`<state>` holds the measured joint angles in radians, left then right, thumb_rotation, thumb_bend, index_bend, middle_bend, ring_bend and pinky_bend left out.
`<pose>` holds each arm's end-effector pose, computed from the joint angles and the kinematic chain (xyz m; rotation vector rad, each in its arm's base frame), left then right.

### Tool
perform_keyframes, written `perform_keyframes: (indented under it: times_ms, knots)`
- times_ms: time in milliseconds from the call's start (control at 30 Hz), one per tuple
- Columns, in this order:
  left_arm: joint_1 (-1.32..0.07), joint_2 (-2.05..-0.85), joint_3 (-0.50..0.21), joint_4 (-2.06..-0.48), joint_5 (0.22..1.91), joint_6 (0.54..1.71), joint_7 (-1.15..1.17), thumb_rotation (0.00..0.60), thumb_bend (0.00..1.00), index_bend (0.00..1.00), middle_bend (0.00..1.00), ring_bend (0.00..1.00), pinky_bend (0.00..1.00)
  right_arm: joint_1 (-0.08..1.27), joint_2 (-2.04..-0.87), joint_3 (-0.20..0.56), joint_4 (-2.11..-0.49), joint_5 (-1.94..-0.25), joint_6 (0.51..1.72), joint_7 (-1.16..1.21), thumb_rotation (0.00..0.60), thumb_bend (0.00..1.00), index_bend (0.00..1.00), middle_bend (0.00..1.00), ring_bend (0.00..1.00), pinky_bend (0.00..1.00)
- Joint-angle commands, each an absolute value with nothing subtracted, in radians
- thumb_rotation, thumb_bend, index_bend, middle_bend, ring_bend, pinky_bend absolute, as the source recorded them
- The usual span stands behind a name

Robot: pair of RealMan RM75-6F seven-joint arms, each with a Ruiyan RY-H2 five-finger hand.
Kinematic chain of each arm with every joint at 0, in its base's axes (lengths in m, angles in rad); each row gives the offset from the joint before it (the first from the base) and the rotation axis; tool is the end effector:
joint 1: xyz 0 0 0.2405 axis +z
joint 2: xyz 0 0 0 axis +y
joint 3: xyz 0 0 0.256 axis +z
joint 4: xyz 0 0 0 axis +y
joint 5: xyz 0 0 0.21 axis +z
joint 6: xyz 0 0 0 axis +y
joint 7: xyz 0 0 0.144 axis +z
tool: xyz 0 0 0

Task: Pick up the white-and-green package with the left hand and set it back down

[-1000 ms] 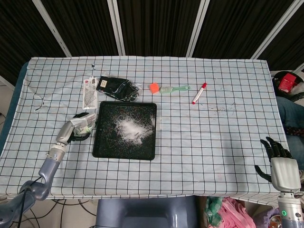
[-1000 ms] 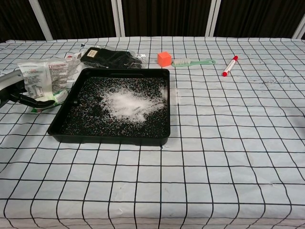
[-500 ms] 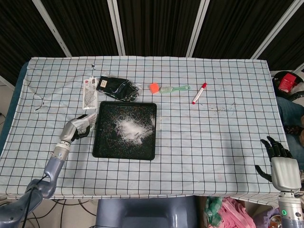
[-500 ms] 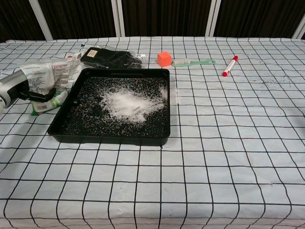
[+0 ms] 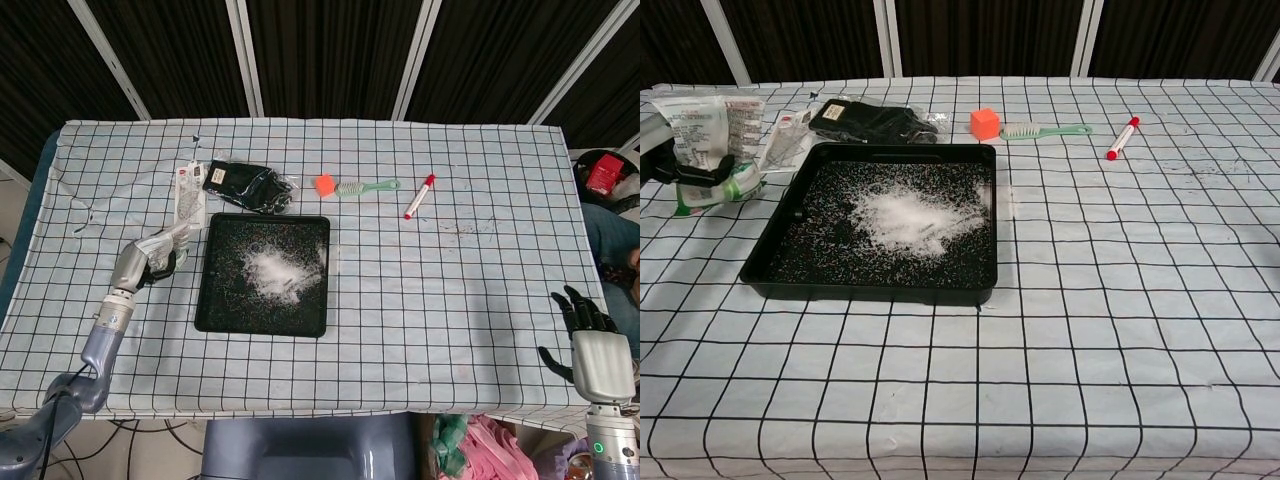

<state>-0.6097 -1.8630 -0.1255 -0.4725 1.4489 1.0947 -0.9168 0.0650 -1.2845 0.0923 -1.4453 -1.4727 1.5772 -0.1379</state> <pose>-0.2969 0.3782 0.0030 -1.3592 -1.3421 -1.3413 -0.3270 -0.1833 0.1403 1.3008 -0.7330 0.8425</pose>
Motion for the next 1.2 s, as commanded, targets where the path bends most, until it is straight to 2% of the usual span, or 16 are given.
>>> perform_keyframes:
  times_ms: [33,167,367,467,667,1200]
  knots:
    - [-0.615,-1.822,-0.111,-0.509,1.475,1.125,-0.883,0.600,0.70,0.45,0.48,0.38,0.55,0.064,-1.284,0.095,-1.447,-1.471,1.579,-0.139,0.600,0.14,0.16,0.10,0.17,0.32]
    - [-0.639,-1.739,-0.088,-0.596,1.517,1.143,-0.817,0.600,0.70,0.45,0.49,0.38,0.55,0.062,-1.282,0.097,-1.449,-1.470,1.579,-0.138,0.600,0.14,0.17,0.10,0.17,0.32]
    - [-0.698,-1.567,-0.072,-0.826,1.565,1.120,-0.614,0.600,0.71,0.46,0.51,0.39,0.55,0.062,-1.282,0.100,-1.448,-1.472,1.580,-0.139,0.600,0.14,0.17,0.10,0.17,0.32]
    - [-0.730,-1.479,-0.086,-0.977,1.551,1.063,-0.528,0.600,0.73,0.49,0.53,0.40,0.55,0.060,-1.282,0.102,-1.449,-1.473,1.582,-0.141,0.600,0.14,0.17,0.10,0.17,0.32]
    - [-0.789,-1.362,-0.093,-1.157,1.528,0.941,-0.343,0.600,0.73,0.51,0.55,0.41,0.55,0.060,-1.282,0.104,-1.447,-1.474,1.582,-0.139,0.600,0.14,0.16,0.10,0.17,0.32]
    - [-0.888,-1.248,-0.129,-1.380,1.367,0.730,0.057,0.600,0.74,0.57,0.60,0.45,0.55,0.057,-1.279,0.111,-1.445,-1.470,1.580,-0.133,0.600,0.14,0.16,0.10,0.17,0.32]
